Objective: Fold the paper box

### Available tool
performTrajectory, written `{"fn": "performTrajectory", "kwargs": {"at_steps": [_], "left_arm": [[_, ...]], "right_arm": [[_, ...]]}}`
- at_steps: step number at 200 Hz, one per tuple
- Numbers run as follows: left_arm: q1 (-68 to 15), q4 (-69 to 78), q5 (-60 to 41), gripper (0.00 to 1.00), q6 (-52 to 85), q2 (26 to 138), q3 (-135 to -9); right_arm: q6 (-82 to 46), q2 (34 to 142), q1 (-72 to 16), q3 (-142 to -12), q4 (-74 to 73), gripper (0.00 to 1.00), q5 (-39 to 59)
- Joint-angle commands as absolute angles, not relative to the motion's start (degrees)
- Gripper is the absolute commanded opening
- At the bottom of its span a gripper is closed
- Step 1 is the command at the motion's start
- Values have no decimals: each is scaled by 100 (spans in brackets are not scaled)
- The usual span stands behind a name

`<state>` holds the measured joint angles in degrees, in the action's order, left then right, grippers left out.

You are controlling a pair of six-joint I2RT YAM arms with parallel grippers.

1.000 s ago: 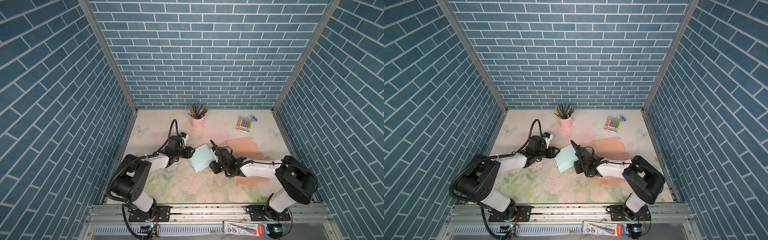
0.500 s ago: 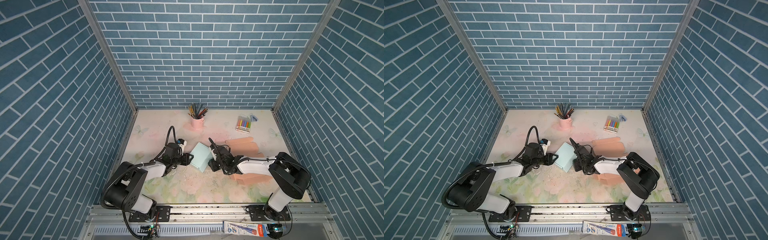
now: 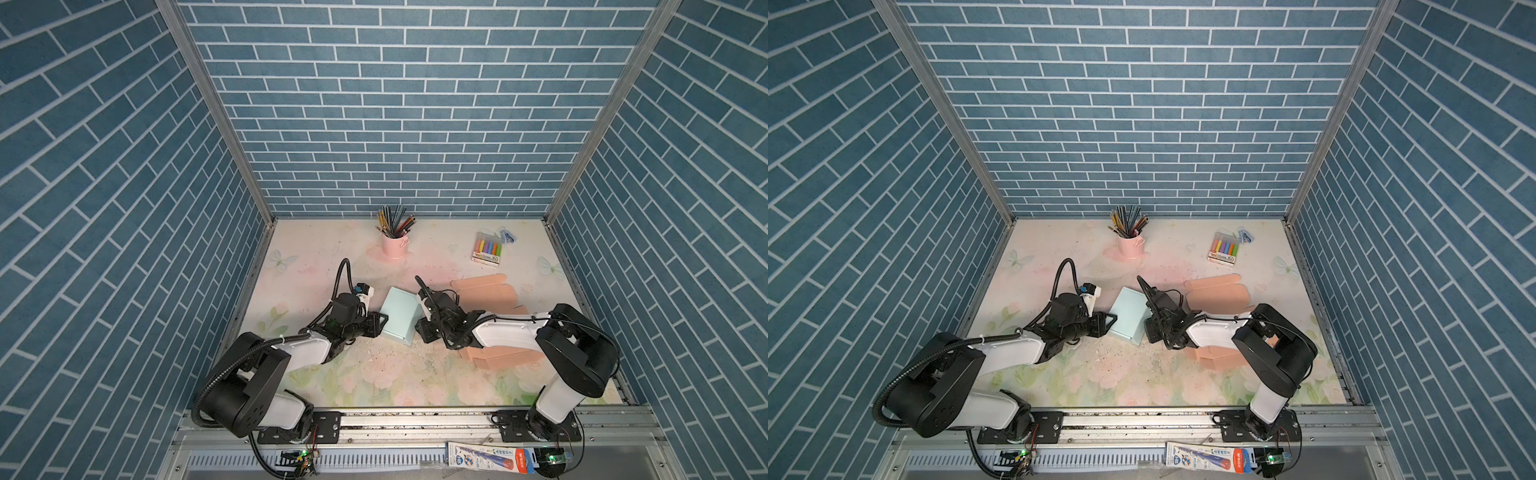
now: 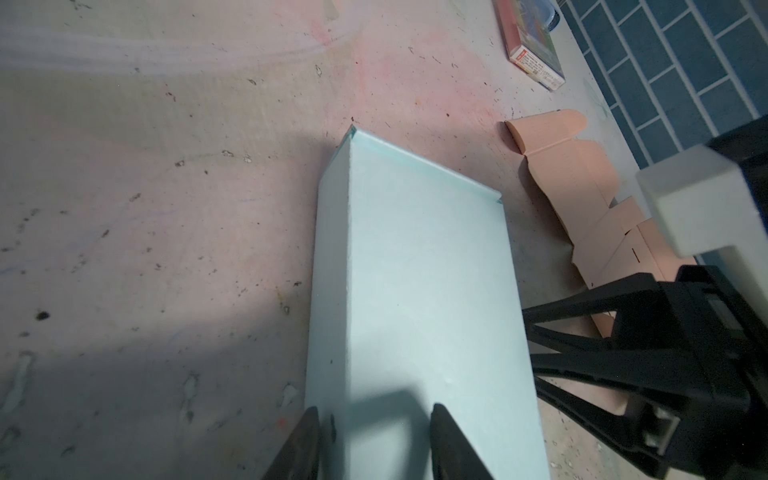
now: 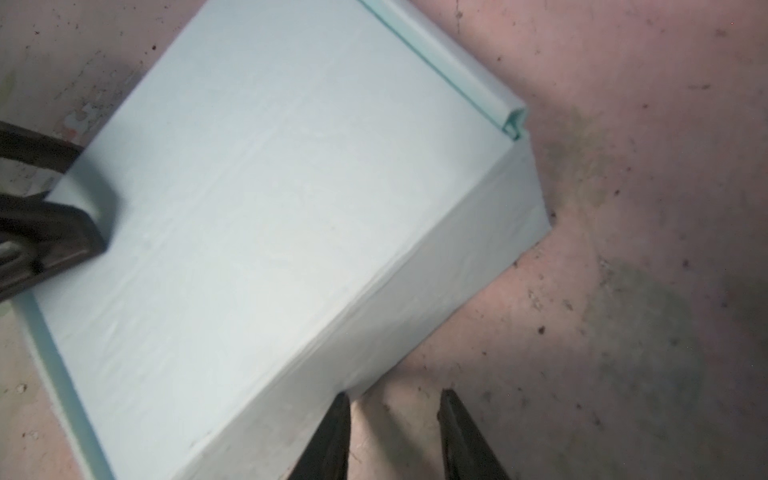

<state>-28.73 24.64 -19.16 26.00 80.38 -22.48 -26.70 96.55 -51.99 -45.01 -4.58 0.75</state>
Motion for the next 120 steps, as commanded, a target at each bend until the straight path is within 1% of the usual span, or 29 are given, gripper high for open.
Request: {"fn": "performTrajectory", "kwargs": {"at_steps": [1, 62, 120], "left_arm": [[-3120, 2555, -2284, 43, 2757, 7900, -2110], [-3343, 2774, -2210, 42, 2986, 7855, -1920], [-3515, 2965, -2116, 41, 3277, 7688, -1726]], "right_arm": [[-2610, 9796, -5348, -4706, -513, 37, 263], [-2622, 9857, -5506, -4807, -705, 37, 448], [-2627, 9677, -5632, -4685, -896, 38, 498]]}}
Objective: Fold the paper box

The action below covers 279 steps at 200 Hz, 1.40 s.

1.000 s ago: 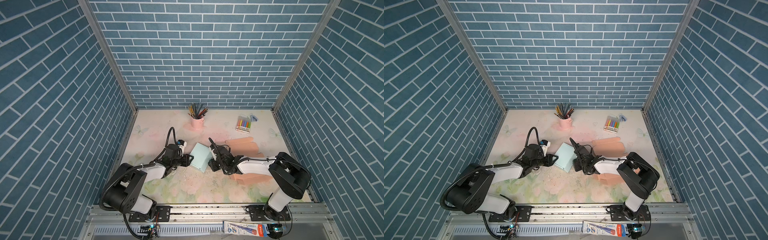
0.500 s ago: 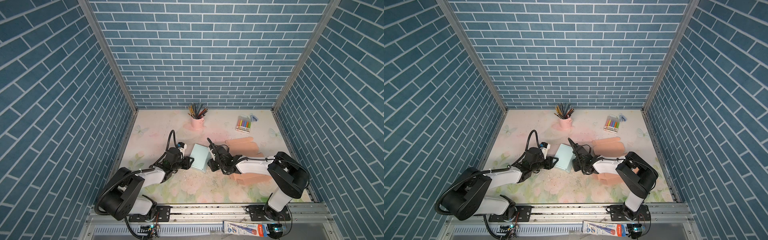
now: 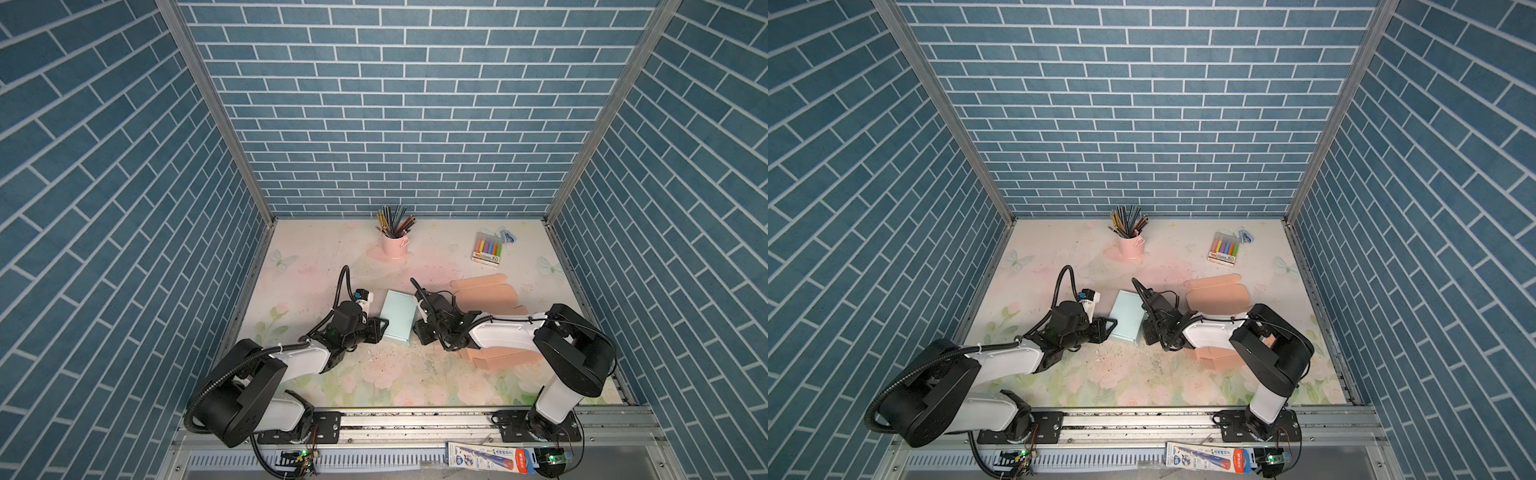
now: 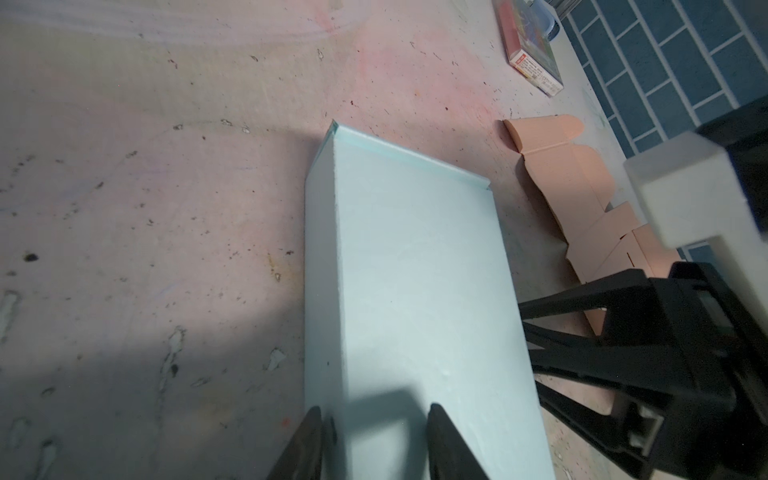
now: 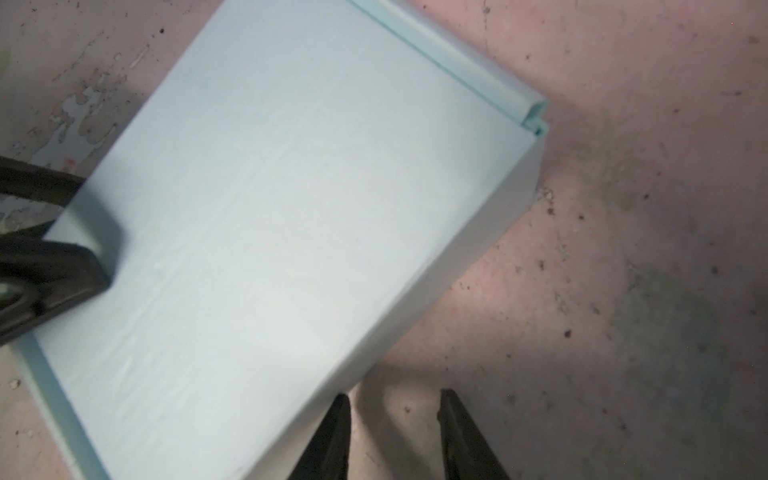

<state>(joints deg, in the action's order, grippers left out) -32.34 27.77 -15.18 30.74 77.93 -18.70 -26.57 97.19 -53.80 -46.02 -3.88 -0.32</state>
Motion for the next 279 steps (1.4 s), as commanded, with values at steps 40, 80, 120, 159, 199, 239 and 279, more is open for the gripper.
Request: {"fn": "performTrajectory", "kwargs": {"at_steps": [40, 80, 120, 159, 199, 239, 279], "left_arm": [[-3611, 3100, -2219, 40, 3407, 7721, -1679], [-3786, 3124, -2330, 40, 3618, 7520, -1574], [-3823, 2988, -2322, 40, 3712, 7266, -1441], [-3835, 2874, -2321, 40, 3590, 7371, -1525], [-3609, 2953, -2398, 45, 3525, 7423, -1446], [-3259, 2550, -2537, 47, 3260, 7173, -1573], [-2990, 2452, -2658, 55, 3056, 7321, -1966]], "right_arm": [[-2606, 9684, -5627, -4710, -966, 38, 547], [-2694, 9598, -5625, -4661, -1147, 38, 643], [-2891, 9512, -5638, -4419, -1232, 38, 700], [-3003, 9288, -5531, -4098, -1018, 37, 442], [-3190, 8989, -5211, -3636, -972, 38, 480], [-3139, 8953, -5024, -3738, -801, 37, 369], [-2974, 9038, -4813, -4024, -678, 37, 323]]}}
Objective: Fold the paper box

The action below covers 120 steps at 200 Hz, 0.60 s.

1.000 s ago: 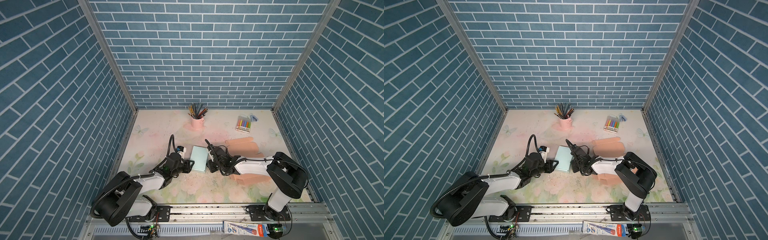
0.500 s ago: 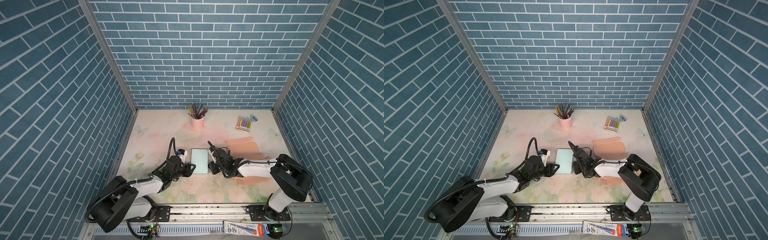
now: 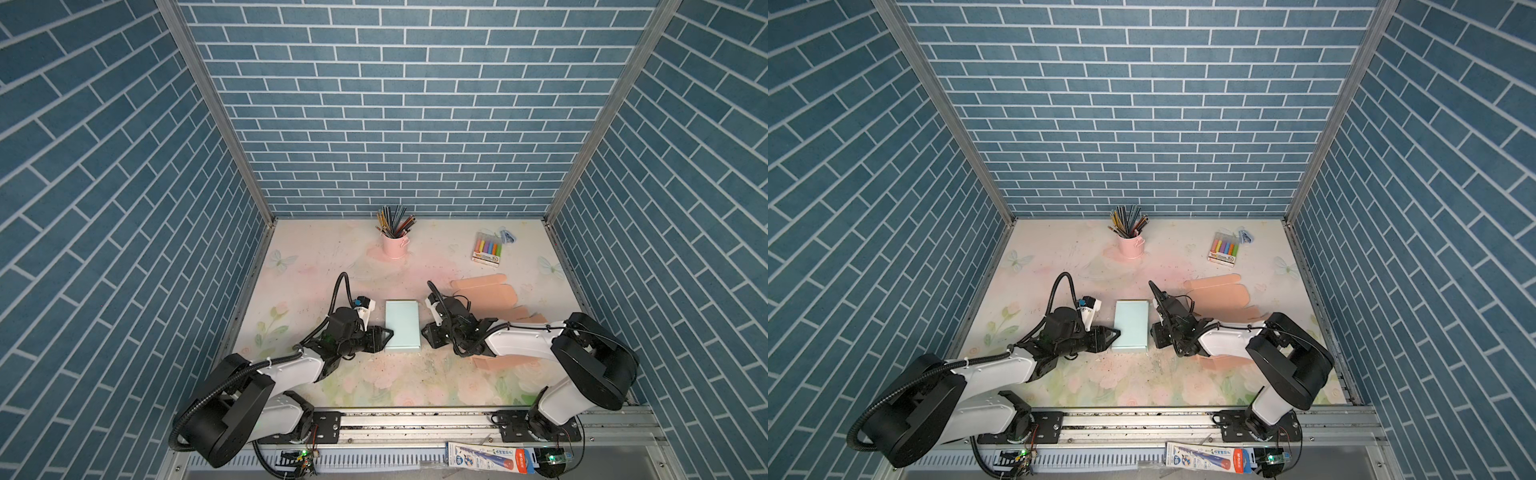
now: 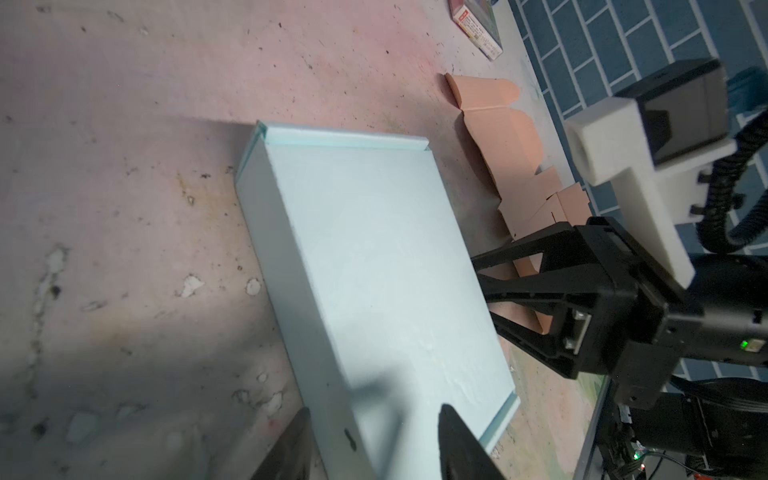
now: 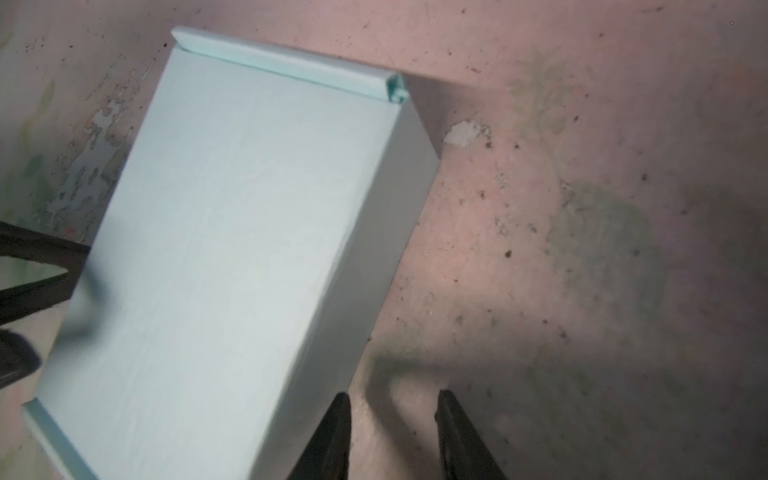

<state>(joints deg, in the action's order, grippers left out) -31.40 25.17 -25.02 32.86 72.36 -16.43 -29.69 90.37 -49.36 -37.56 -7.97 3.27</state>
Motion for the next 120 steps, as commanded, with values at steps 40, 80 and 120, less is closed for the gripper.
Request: {"fn": "performTrajectory", "kwargs": {"at_steps": [40, 80, 120], "left_arm": [[-2724, 2614, -2697, 58, 2965, 7798, -2347], [-2703, 2723, -2772, 58, 2949, 8222, -2599], [-2698, 2939, -2881, 57, 3015, 8426, -2558]], "right_arm": [[-2755, 9275, -4578, -4309, -603, 36, 225], [-2593, 9650, -4482, -4614, -580, 35, 148], [-2479, 10057, -4482, -4892, -624, 35, 129]]}}
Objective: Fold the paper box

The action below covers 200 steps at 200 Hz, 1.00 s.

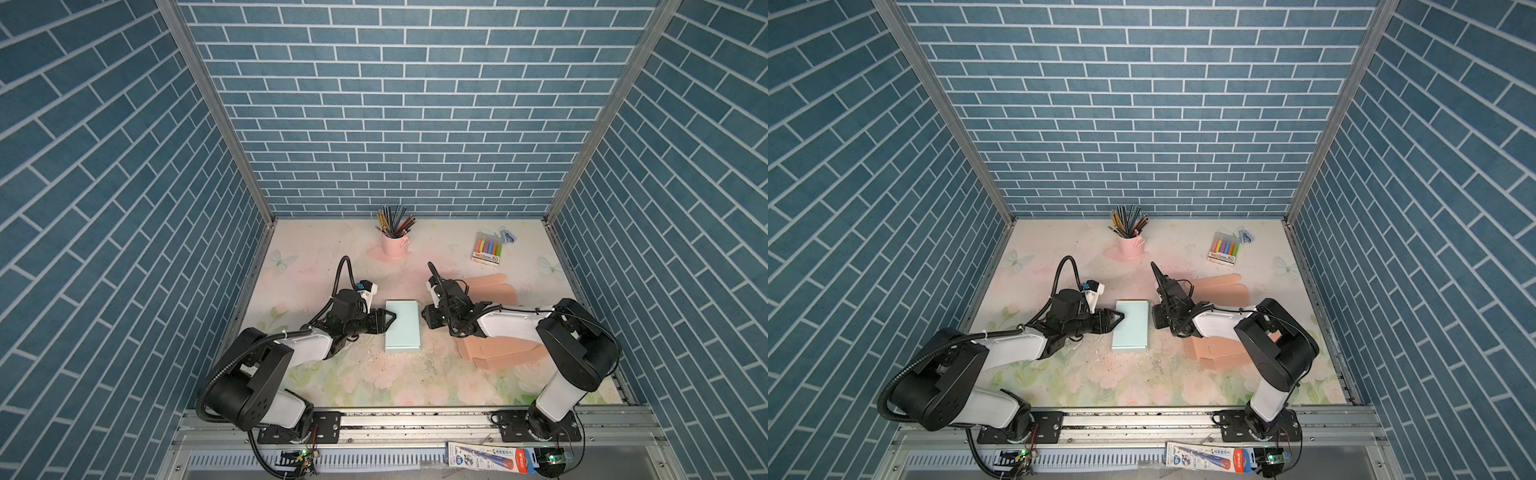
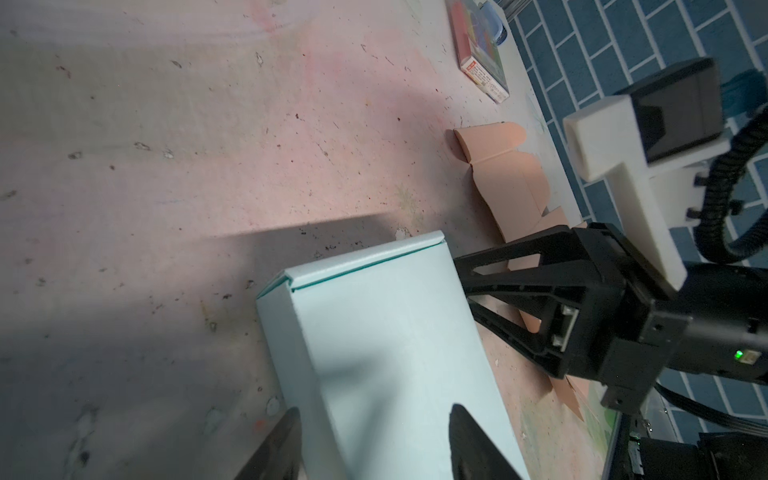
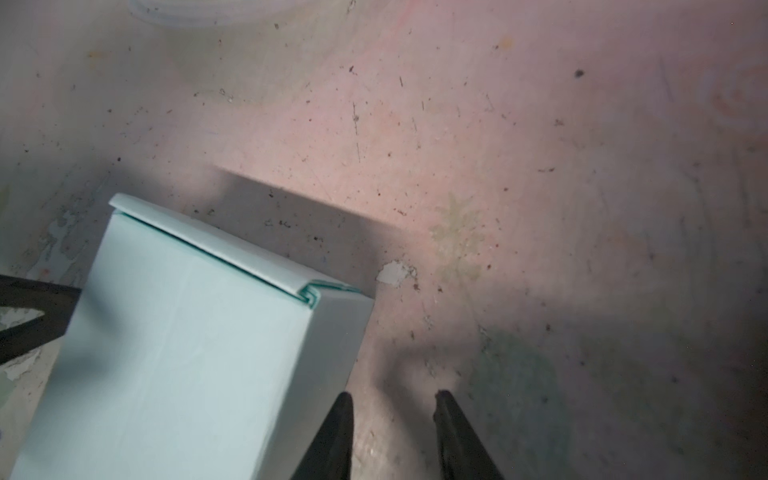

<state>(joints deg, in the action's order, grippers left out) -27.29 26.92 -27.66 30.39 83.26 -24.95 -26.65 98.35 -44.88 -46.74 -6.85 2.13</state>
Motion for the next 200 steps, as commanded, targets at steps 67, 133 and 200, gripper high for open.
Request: {"fn": "performTrajectory", "kwargs": {"at_steps": [67, 133, 200], "left_arm": [[-2702, 3081, -2965, 56, 3050, 8599, -2621], [-2707, 3104, -3044, 54, 3041, 8659, -2679], [-2449, 2954, -2976, 61, 3010, 8114, -2207]], "right_arm": [[-2513, 10212, -4524, -5075, -779, 34, 360], [-2626, 10207, -4659, -5058, -815, 34, 421], [-2697, 9595, -4605, -4486, -435, 35, 46]]}}
